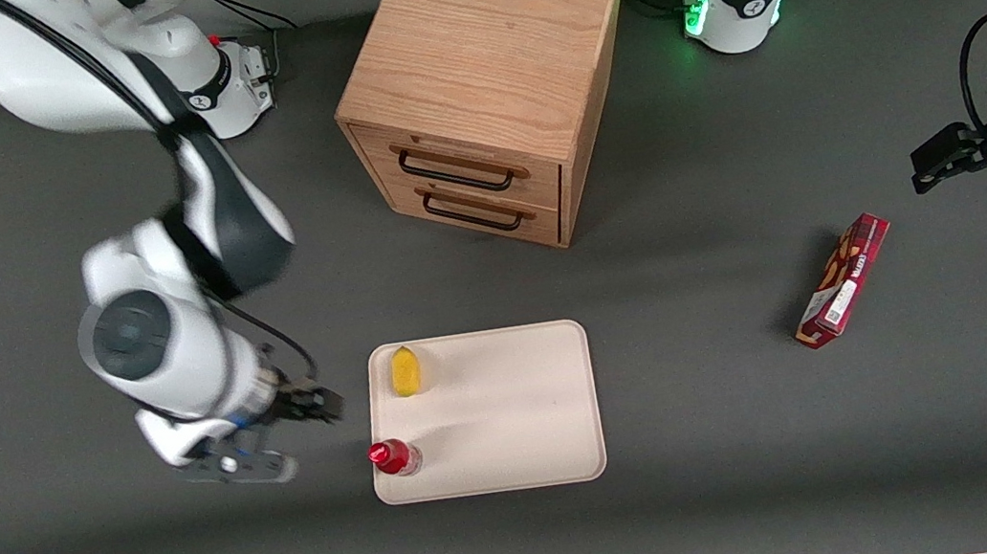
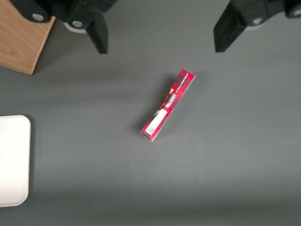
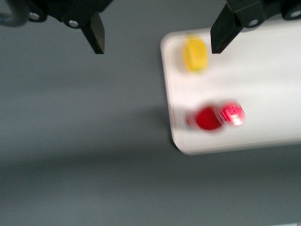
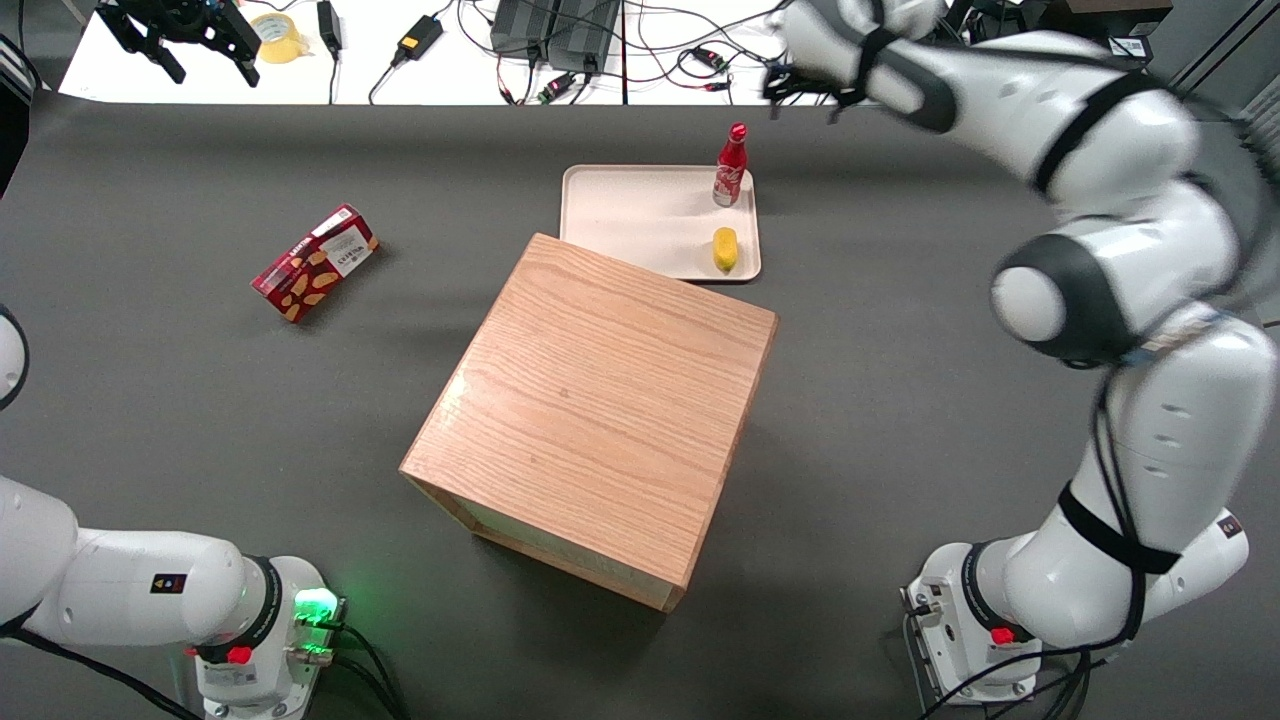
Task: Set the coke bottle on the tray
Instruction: 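Set the bottle upright on the tray, open and raise the right gripper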
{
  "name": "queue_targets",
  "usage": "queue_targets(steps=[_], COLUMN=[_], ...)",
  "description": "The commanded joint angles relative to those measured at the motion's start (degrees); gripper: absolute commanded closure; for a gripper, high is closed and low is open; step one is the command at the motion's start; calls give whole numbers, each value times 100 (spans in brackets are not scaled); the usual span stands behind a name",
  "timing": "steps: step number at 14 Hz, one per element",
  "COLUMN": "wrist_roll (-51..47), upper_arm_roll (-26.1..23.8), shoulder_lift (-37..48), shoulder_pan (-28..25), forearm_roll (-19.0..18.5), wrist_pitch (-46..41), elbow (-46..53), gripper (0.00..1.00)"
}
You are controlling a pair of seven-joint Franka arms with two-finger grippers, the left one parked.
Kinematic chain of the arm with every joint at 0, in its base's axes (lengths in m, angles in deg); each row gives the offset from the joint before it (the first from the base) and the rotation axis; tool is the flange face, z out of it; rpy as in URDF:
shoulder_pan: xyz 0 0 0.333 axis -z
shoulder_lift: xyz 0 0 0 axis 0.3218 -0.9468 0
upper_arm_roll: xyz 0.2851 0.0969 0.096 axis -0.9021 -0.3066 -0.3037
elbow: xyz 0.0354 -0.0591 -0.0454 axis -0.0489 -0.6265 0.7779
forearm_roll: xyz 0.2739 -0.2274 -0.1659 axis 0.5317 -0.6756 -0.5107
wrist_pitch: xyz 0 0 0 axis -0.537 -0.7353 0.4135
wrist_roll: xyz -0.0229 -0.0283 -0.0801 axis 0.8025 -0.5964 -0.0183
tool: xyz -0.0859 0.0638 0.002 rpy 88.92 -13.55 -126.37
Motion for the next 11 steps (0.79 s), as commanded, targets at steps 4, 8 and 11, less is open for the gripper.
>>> queue_targets(steps=[4, 8, 11], wrist_roll=[1624, 1994, 2011], upper_arm_roll=[-182, -111, -94], shoulder_lift=[2838, 3360, 3264], shoulder_pan=[1140, 1528, 1537], forearm_roll=[320, 636, 584], wrist_pitch=[-713, -932, -932], elbow=[-2445, -2545, -2387], gripper=[0, 0, 0])
